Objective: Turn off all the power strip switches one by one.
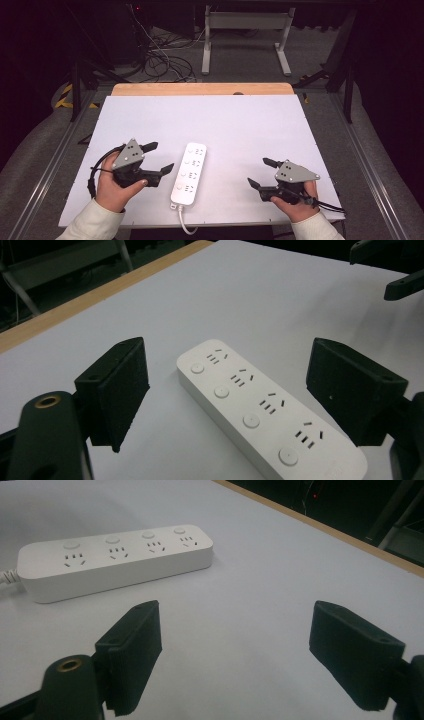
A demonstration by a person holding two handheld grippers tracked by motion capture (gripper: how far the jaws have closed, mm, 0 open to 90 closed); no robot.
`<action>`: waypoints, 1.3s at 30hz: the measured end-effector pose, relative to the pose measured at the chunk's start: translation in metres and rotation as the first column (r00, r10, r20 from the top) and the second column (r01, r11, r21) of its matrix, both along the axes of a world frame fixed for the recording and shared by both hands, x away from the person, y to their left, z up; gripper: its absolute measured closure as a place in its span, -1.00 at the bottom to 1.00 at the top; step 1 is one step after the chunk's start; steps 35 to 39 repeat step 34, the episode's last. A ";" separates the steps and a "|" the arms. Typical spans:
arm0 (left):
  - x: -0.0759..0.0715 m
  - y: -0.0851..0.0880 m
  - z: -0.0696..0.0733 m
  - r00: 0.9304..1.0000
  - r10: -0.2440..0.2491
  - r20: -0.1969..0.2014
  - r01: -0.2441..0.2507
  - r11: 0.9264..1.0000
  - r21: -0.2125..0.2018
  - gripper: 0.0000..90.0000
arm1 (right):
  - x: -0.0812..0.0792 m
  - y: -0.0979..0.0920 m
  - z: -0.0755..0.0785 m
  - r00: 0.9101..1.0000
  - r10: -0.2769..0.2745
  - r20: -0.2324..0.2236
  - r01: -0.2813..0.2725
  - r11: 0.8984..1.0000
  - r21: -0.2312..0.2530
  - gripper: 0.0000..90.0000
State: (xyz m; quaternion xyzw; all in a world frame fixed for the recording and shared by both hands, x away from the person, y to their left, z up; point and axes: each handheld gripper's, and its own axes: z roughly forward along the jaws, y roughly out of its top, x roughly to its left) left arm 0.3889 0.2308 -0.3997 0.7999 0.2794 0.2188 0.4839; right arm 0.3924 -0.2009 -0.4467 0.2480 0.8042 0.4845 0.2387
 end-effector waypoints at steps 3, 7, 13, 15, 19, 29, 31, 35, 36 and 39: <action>-0.009 0.013 -0.004 1.000 0.011 0.020 -0.011 1.000 -0.008 -0.65 | -0.001 -0.001 0.001 1.000 0.002 0.003 -0.002 1.000 0.007 -0.53; -0.019 0.028 -0.011 0.999 0.032 0.033 -0.032 0.999 -0.015 -0.65 | 0.000 -0.002 -0.001 1.000 0.002 0.000 -0.002 1.000 0.007 -0.53; -0.029 0.049 -0.031 0.998 0.041 0.047 -0.039 0.999 -0.027 -0.65 | 0.001 -0.004 -0.001 1.000 0.004 0.000 -0.004 1.000 0.019 -0.53; -0.032 0.055 -0.037 0.998 0.044 0.047 -0.043 0.998 -0.037 -0.65 | 0.001 -0.005 -0.001 1.000 0.008 -0.003 -0.008 1.000 0.023 -0.53; -0.035 0.067 -0.046 0.995 0.075 0.073 -0.073 0.997 -0.030 -0.66 | 0.001 -0.007 -0.002 1.000 0.010 -0.010 -0.010 1.000 0.030 -0.54; -0.031 0.090 -0.066 0.990 0.125 -0.059 -0.131 0.984 -0.117 -0.64 | 0.004 -0.012 -0.005 1.000 0.004 -0.024 -0.003 0.999 0.053 -0.54; -0.028 0.088 -0.066 0.989 0.140 -0.056 -0.145 0.985 -0.089 -0.64 | 0.004 -0.012 -0.005 1.000 0.007 -0.024 -0.005 0.998 0.056 -0.54; -0.024 0.084 -0.064 0.988 0.156 -0.012 -0.156 0.988 -0.021 -0.65 | 0.005 -0.012 -0.005 1.000 0.007 -0.026 -0.005 0.998 0.058 -0.54; -0.024 0.084 -0.064 0.988 0.156 -0.012 -0.156 0.988 -0.021 -0.65 | 0.005 -0.012 -0.005 1.000 0.007 -0.026 -0.005 0.998 0.058 -0.54; -0.024 0.084 -0.064 0.988 0.156 -0.012 -0.156 0.988 -0.021 -0.65 | 0.005 -0.012 -0.005 1.000 0.007 -0.026 -0.005 0.998 0.058 -0.54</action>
